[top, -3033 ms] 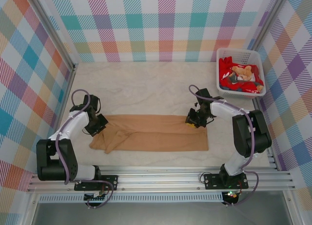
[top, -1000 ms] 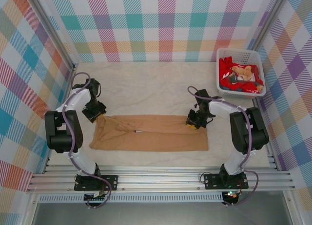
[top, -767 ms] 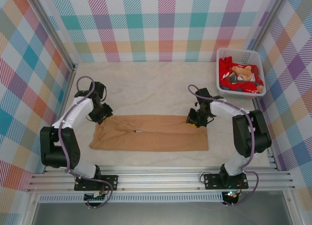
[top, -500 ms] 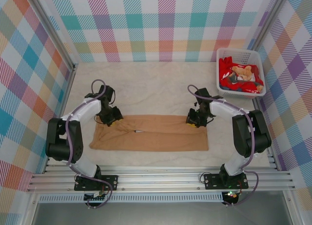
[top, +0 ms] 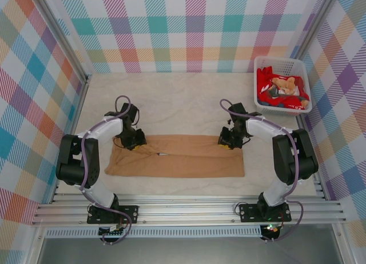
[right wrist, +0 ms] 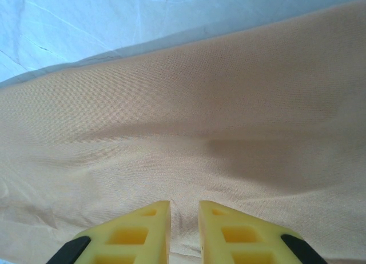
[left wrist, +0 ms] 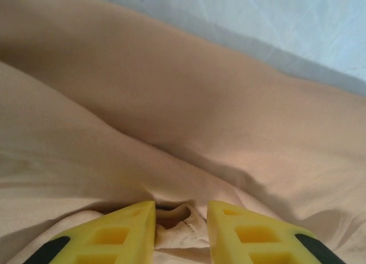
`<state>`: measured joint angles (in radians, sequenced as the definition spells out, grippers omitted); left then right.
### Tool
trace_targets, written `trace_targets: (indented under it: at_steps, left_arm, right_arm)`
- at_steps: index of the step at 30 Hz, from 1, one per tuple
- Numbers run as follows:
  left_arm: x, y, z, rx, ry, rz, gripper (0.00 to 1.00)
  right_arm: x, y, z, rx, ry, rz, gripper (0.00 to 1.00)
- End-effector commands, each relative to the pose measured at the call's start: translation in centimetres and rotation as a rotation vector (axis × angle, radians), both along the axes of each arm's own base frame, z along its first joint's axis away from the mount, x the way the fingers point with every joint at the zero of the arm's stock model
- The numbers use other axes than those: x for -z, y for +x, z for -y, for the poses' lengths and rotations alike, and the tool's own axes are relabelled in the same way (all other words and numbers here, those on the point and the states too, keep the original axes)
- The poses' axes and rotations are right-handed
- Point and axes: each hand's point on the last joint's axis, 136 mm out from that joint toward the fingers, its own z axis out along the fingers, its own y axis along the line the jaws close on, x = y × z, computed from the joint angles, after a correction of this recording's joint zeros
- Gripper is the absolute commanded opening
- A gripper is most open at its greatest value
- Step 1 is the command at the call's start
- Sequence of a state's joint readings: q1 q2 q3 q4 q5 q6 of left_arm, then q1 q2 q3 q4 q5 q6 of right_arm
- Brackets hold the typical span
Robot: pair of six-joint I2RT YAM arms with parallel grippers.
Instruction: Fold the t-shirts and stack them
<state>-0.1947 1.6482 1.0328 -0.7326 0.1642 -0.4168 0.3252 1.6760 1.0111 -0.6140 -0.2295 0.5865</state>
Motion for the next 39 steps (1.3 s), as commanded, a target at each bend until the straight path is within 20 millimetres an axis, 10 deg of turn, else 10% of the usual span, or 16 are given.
trace_targets:
  at_steps: [1,8,20,30,39]
  left_arm:
    - [-0.1,-1.3,0.1,0.038,0.014,-0.019,0.27]
    - [-1.2,-2.1,0.1,0.026,0.041,-0.005,0.02]
    - [-1.2,-8.7,1.1,-0.192,-0.012,-0.121,0.00]
    - [-0.2,-10.3,2.0,-0.240,-0.059,-0.153,0.00]
    - [-1.2,-11.8,1.9,-0.275,-0.070,-0.163,0.29]
  right_arm:
    - [-0.6,0.1,-0.5,-0.012,0.015,0.007,0.20]
    - [-0.8,0.2,-0.4,-0.015,0.011,0.011,0.20]
    - [-0.5,0.0,-0.4,-0.014,0.013,0.005,0.20]
    - [-0.5,-0.2,-0.4,-0.015,0.014,0.002,0.20]
    - [-0.6,-0.7,-0.2,-0.015,0.009,0.003,0.20]
